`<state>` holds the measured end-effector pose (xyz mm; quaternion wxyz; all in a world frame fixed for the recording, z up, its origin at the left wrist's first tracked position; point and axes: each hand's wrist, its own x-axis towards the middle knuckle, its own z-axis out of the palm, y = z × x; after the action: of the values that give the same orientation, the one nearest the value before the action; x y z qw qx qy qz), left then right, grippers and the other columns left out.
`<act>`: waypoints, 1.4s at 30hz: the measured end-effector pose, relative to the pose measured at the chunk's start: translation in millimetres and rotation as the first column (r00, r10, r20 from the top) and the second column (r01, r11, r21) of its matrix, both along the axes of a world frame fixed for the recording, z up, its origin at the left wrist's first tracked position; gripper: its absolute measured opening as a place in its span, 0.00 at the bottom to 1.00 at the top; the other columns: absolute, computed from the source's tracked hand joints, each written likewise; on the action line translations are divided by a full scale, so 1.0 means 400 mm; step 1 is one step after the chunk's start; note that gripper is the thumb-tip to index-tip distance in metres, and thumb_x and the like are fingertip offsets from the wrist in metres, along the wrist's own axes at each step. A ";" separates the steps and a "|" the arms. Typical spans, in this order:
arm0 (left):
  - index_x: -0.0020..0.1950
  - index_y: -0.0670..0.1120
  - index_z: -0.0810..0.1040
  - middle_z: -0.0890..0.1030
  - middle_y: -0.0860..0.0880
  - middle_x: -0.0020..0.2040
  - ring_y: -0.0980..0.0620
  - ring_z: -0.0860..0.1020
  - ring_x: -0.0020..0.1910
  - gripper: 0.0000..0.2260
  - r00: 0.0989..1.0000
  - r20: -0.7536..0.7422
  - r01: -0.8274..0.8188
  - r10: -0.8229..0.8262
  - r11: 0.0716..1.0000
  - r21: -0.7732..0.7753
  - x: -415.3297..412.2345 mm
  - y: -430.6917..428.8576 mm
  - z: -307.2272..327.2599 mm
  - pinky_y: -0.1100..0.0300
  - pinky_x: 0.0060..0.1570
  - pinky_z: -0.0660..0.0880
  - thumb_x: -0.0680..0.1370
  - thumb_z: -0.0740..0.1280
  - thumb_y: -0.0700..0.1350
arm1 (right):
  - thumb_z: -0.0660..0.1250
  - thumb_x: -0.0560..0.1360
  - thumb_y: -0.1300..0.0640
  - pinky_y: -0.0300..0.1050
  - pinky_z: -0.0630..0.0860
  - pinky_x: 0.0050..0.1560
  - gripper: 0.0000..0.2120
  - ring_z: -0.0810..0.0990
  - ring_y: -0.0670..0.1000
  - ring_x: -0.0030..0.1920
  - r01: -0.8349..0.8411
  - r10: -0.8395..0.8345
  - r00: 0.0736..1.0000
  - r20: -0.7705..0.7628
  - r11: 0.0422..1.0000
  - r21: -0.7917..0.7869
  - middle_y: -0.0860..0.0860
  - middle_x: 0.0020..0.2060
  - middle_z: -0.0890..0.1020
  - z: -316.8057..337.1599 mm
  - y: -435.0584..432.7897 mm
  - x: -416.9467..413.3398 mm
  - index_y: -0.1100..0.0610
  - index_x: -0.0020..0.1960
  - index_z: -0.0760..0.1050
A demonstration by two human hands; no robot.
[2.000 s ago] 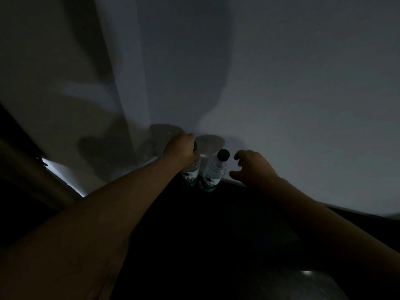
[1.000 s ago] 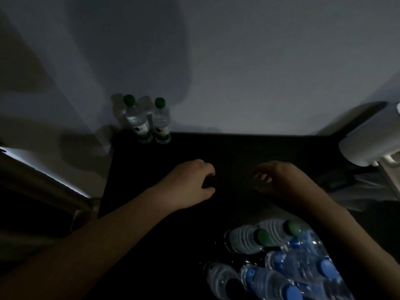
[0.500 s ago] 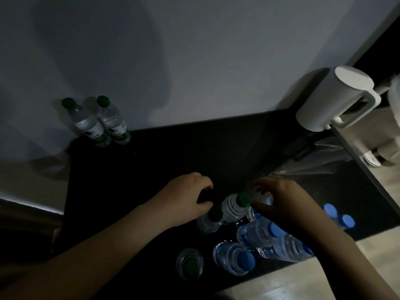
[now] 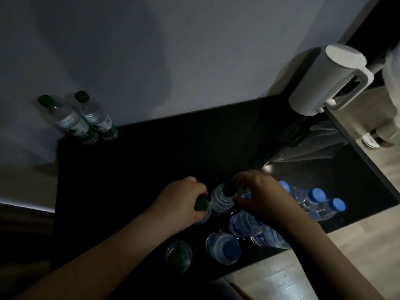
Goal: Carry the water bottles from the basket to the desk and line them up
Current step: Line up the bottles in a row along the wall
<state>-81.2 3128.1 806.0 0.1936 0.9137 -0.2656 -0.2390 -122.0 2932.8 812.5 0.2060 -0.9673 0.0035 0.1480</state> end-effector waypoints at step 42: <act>0.46 0.50 0.81 0.74 0.53 0.45 0.54 0.77 0.43 0.10 0.916 0.083 -0.360 0.393 0.894 -0.266 0.177 0.386 -0.004 0.55 0.45 0.76 0.65 0.74 0.45 | 0.74 0.67 0.59 0.50 0.79 0.46 0.14 0.79 0.53 0.46 -0.391 0.404 0.902 0.153 0.914 -0.106 0.52 0.49 0.79 0.083 0.235 0.460 0.57 0.53 0.79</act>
<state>-10.5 3282.6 804.6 0.3294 0.9308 -0.1233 -0.0998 61.9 3026.9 845.6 0.1359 -0.9635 -0.2064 0.1029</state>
